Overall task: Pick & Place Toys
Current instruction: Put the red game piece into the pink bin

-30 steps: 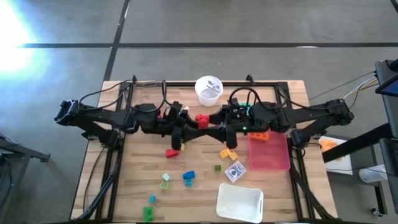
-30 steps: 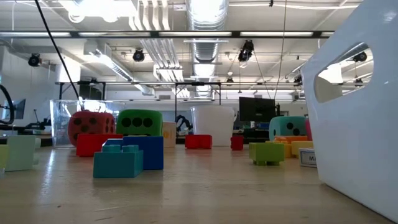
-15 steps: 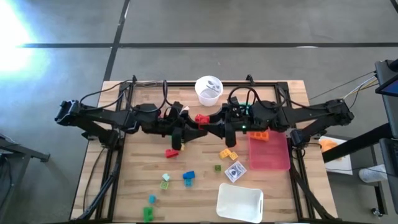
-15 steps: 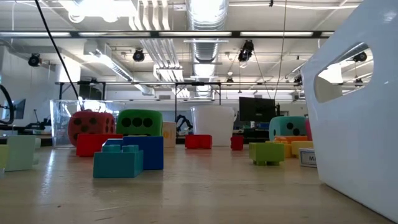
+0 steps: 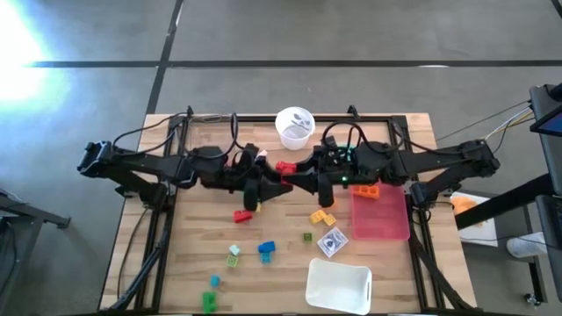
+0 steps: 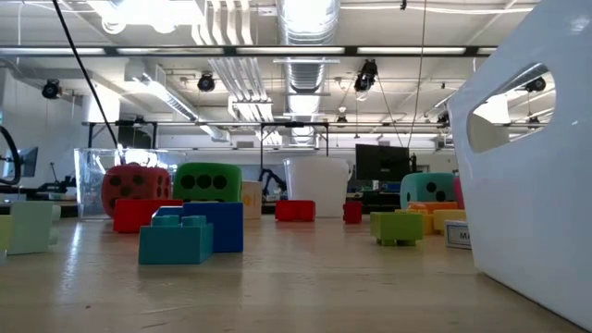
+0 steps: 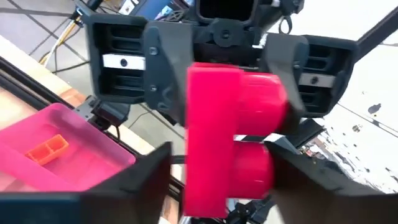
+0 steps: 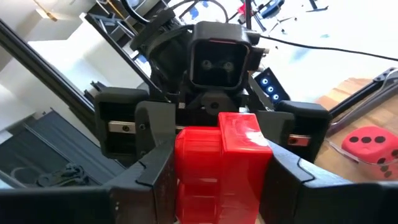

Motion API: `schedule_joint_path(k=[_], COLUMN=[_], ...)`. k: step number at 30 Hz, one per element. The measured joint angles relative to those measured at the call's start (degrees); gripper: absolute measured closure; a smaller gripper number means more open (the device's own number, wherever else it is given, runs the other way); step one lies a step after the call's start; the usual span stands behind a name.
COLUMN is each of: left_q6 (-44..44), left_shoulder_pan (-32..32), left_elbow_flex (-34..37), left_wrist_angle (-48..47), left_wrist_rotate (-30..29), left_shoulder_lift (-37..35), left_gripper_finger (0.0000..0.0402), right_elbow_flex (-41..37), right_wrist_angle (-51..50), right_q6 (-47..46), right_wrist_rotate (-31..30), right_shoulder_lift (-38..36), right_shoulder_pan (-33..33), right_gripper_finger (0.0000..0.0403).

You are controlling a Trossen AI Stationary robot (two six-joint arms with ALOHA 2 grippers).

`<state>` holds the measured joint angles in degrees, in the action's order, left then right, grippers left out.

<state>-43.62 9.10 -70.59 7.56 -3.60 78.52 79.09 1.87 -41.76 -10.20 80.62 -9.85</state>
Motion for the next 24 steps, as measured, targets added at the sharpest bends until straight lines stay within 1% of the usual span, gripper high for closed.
schedule_joint_path(k=[4, 5, 7, 10, 14, 17, 21, 24], left_q6=[-0.1, -0.1, -0.1, -0.1, 0.1, 0.1, -0.1, -2.8], left_shoulder_pan=[0.0, 0.0, 0.0, 0.0, 0.0, -0.1, -0.3, -0.9], left_elbow_flex=[0.0, 0.0, 0.0, 0.0, 0.0, 0.0, 0.1, 0.1], left_wrist_angle=[-0.1, -0.5, -2.1, -5.2, -9.5, -13.9, -21.0, -26.3], left_wrist_rotate=[0.8, 1.3, 2.1, 2.6, 2.9, 3.2, 3.2, 3.2], left_shoulder_lift=[0.0, -0.1, -0.5, -1.3, -2.1, -2.7, -3.4, -3.7], left_gripper_finger=[0.0044, 0.0027, 0.0011, 0.0026, 0.0052, 0.0061, 0.0062, 0.0062], right_elbow_flex=[0.0, 0.0, 0.0, 0.0, 0.0, 0.0, 0.0, 0.0], right_wrist_angle=[-1.2, -2.5, -5.5, -11.1, -20.7, -29.6, -41.1, -51.2], right_q6=[0.4, 0.4, 0.4, 0.5, -0.2, -3.2, -8.5, -13.8], right_wrist_rotate=[0.0, 0.0, 0.0, -0.9, -4.0, -6.5, -6.5, -6.0], right_shoulder_lift=[-1.2, -1.8, -3.5, -6.2, -9.8, -12.1, -14.6, -15.8], right_shoulder_pan=[0.0, 0.0, 0.1, 0.2, 0.2, 0.2, 0.1, 0.0], right_gripper_finger=[0.0243, 0.0243, 0.0243, 0.0243, 0.0243, 0.0243, 0.0243, 0.0243])
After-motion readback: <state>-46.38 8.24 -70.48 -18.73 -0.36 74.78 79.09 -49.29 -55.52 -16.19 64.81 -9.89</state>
